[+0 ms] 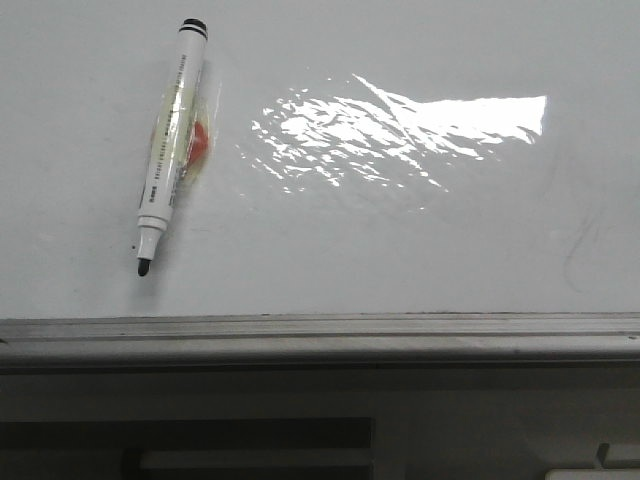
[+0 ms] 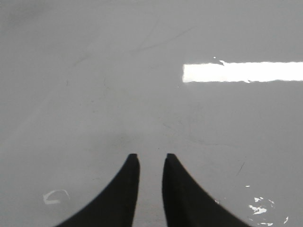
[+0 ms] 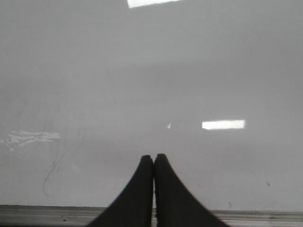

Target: Write number 9 on whiteboard

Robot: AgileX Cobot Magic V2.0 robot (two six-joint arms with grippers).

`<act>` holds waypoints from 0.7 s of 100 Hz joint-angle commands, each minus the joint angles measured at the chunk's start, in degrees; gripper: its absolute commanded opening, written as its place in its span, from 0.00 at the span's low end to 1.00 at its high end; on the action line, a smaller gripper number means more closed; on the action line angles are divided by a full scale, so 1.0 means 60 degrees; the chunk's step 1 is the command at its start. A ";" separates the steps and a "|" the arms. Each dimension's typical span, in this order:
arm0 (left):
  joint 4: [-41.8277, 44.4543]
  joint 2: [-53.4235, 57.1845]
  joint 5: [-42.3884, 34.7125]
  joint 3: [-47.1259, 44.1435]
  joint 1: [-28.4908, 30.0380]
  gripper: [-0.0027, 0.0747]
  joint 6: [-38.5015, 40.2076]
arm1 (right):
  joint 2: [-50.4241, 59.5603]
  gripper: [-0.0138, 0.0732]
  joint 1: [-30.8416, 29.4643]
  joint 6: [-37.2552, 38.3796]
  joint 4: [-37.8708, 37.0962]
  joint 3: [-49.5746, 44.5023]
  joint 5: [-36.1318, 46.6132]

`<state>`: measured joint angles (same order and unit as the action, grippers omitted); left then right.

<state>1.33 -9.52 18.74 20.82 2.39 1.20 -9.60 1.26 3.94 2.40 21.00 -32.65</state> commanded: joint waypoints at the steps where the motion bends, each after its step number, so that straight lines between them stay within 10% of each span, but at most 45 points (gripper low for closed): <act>1: 0.0004 -0.0216 -0.0955 0.0343 -0.0023 0.50 -0.0039 | -0.0222 0.09 0.0073 -0.0022 -0.0063 0.0345 0.0647; 9: -0.0058 -0.0328 -0.1379 0.0343 -0.0023 0.64 -0.0039 | -0.0222 0.09 0.0091 -0.0022 -0.0079 0.0345 0.0647; 38: -0.0356 -0.1366 -0.2438 0.0343 -0.0406 0.63 -0.0081 | -0.0222 0.09 0.0249 -0.0022 -0.0079 -0.0167 0.1011; 70: 0.0035 -0.2987 -0.3331 0.0343 -0.3986 0.63 -0.0110 | -0.0222 0.09 0.0249 -0.0022 -0.0079 -0.0190 0.1051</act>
<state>1.34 -25.30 4.21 21.02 -15.86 0.53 -9.88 2.49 3.94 2.40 18.46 -31.32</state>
